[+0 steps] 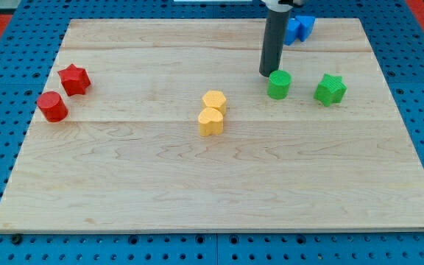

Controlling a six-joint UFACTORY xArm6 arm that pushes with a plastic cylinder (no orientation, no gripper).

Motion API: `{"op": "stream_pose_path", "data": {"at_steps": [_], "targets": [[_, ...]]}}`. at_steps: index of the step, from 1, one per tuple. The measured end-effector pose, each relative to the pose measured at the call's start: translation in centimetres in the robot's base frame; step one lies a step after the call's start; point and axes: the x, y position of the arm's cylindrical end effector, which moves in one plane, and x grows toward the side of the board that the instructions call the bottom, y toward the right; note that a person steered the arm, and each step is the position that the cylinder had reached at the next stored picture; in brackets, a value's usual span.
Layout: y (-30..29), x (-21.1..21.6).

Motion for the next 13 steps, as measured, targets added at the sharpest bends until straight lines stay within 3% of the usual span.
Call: {"op": "stream_pose_path", "data": {"at_steps": [2,3,4,5,8,9,10,11,12,13], "targets": [[3.6,2.1],[-1.3,2.7],[0.7,6.3],[5.5,6.3],[4.9,8.0],[0.8,10.4],[-5.5,18.0],[-17.3,19.8],[-28.5,14.6],[-31.9,9.0]]}}
